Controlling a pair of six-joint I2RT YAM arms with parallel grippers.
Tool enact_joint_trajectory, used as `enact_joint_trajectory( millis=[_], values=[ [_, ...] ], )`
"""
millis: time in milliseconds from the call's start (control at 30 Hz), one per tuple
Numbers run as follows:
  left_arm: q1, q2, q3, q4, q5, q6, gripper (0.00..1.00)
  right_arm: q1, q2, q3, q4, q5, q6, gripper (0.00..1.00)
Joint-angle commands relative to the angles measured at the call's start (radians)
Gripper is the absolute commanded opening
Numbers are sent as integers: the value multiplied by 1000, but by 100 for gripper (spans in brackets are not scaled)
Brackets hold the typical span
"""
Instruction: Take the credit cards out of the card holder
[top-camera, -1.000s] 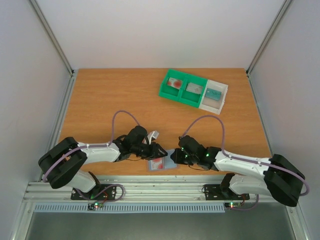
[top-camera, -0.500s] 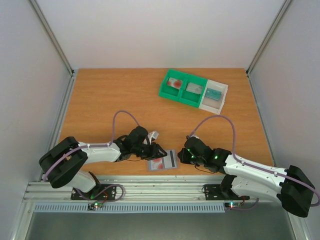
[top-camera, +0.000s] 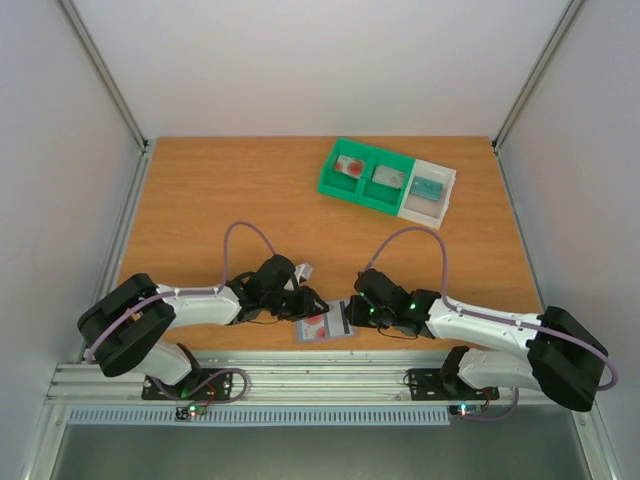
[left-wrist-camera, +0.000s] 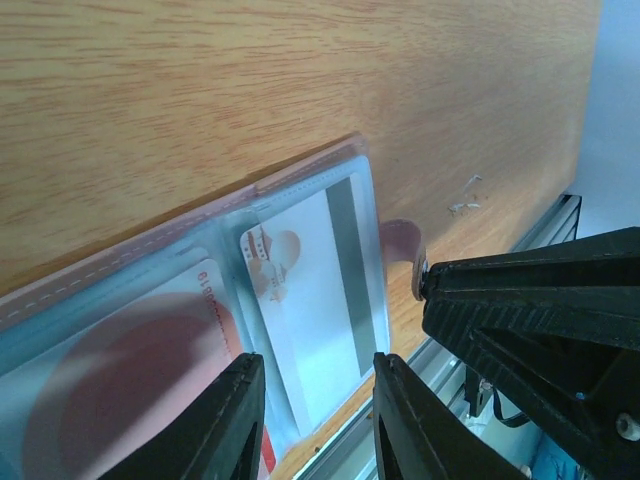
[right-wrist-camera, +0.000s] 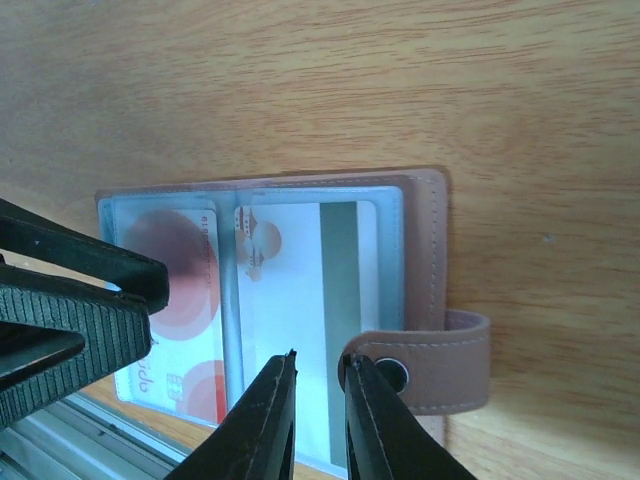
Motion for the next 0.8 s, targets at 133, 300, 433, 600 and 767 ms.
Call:
enact_joint_trajectory(
  millis=[133, 300, 433, 600, 767],
  values=[
    [1, 12, -24, 31, -33, 4, 32, 7, 89, 41, 55, -12, -24, 18],
    [1, 14, -33, 34, -49, -8, 32, 7, 119, 40, 58, -2, -20, 19],
    [1, 17, -32, 34, -52, -9, 32, 7, 131, 40, 48, 10, -23, 21],
    [1, 26, -32, 38, -49, -13, 32, 7, 142, 35, 68, -22, -13, 21],
    [1, 23, -33, 35, -48, -14, 32, 26, 55, 45, -5, -5, -7, 21]
  ],
)
